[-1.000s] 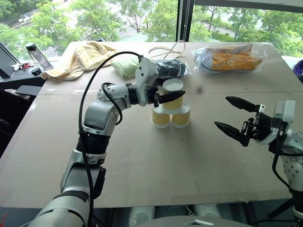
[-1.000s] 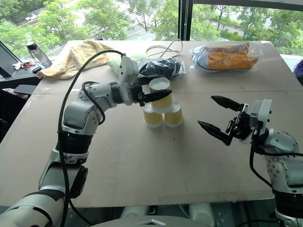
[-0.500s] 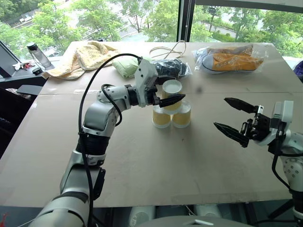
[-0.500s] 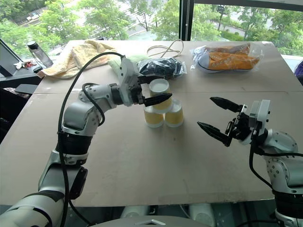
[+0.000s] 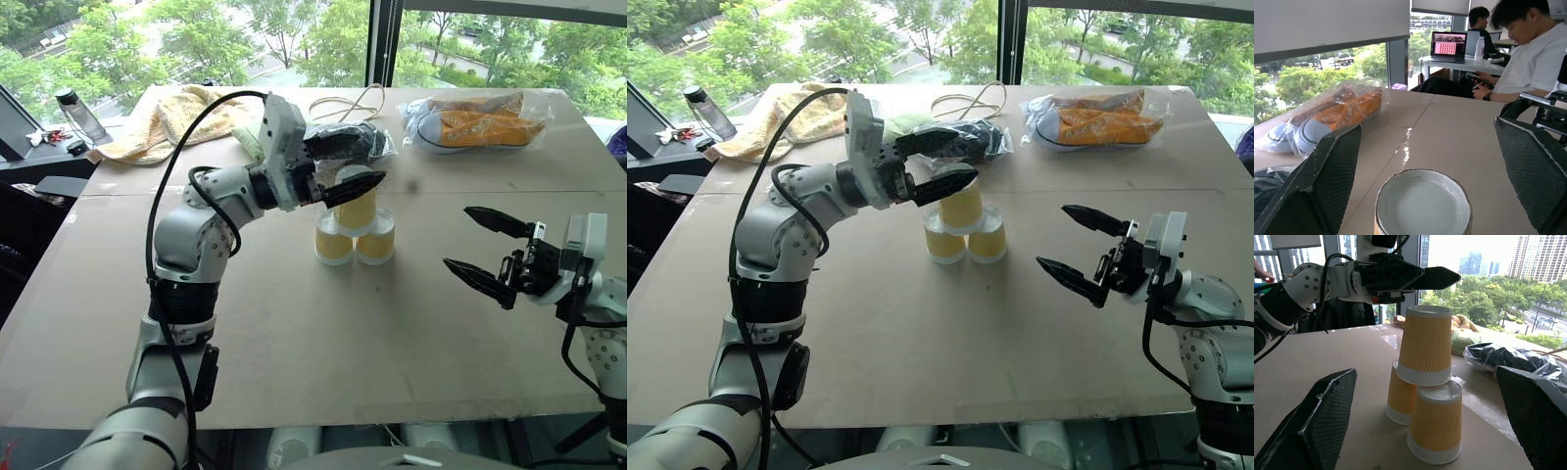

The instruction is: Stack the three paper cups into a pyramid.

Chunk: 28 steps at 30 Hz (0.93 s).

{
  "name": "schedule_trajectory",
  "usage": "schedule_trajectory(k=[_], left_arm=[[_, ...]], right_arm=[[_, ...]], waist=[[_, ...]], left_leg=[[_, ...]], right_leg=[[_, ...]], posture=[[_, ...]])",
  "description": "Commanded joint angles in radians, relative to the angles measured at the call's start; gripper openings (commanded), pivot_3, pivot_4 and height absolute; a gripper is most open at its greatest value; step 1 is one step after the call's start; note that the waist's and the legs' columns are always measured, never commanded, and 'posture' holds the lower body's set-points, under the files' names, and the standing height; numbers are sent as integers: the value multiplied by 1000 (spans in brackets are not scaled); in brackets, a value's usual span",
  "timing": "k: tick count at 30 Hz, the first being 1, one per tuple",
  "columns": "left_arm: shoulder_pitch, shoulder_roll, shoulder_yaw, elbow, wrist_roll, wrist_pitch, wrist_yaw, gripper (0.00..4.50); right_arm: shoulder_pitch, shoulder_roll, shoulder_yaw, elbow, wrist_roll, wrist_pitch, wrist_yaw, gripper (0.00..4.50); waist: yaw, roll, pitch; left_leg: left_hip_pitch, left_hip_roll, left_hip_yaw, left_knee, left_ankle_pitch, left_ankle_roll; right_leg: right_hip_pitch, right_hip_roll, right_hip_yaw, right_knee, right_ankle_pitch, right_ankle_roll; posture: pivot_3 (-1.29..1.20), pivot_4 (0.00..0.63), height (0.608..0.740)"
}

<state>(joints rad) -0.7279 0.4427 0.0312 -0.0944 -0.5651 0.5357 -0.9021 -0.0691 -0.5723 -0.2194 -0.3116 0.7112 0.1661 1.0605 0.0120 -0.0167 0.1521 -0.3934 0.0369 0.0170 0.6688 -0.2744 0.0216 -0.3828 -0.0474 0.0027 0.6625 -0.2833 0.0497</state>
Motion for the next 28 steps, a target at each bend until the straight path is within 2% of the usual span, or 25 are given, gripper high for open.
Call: schedule_trajectory(k=[1, 4, 8, 13, 17, 19, 23, 28], left_arm=[[3, -8, 91, -71, -84, -14, 25, 4427], [82, 30, 137, -126, -105, -12, 24, 4427], [318, 155, 177, -215, -47, -32, 2, 4427], [612, 236, 264, -310, -55, -23, 9, 4427], [847, 193, 219, -354, 32, -98, 52, 4427], [908, 132, 186, -328, 71, -149, 93, 4427], [981, 42, 109, -240, 187, -259, 160, 4427], [995, 23, 90, -195, 252, -389, 165, 4427]], right_arm=[[-6, 1, -24, 10, 5, -29, 12, 4500], [12, 4, -24, 51, -9, -48, 27, 4500], [56, 7, -16, 128, -70, -112, 56, 4500], [69, 20, -8, 252, -117, -177, 86, 4500], [60, 29, -7, 369, -143, -220, 110, 4500], [57, 27, -1, 419, -167, -249, 124, 4500], [49, 35, 0, 500, -194, -303, 140, 4500], [32, 19, 6, 591, -223, -354, 183, 4500]], waist=[[0, 0, 0], [-4, 0, 0], [-9, 1, 0], [-19, 1, 0], [-17, 1, 0], [-17, 1, 0], [-13, 2, -1], [-14, 5, -3]], left_leg=[[0, 0, 0, 0, 0, 0], [0, 1, 0, 0, 0, -1], [1, 1, 1, -2, 1, -2], [2, 2, 2, -1, 0, 0], [7, 1, 3, -2, -1, 1], [9, 0, 6, -3, -1, 1], [11, 0, 5, -3, -1, 1], [12, 0, 6, -3, -1, 1]], right_leg=[[0, 0, 0, 0, 0, 0], [0, 0, 1, 0, 0, 0], [0, 0, 1, 0, 0, 0], [0, -2, 4, 0, 0, 0], [6, -4, 6, -1, 0, 0], [7, -5, 10, -1, 0, -1], [7, -5, 10, 0, 0, -1], [8, -5, 11, 1, 0, -1]], posture=[[0, 150, 740], [0, 150, 740], [0, 150, 740], [0, 150, 740], [0, 150, 740], [0, 150, 740], [0, 150, 740], [0, 150, 740]])
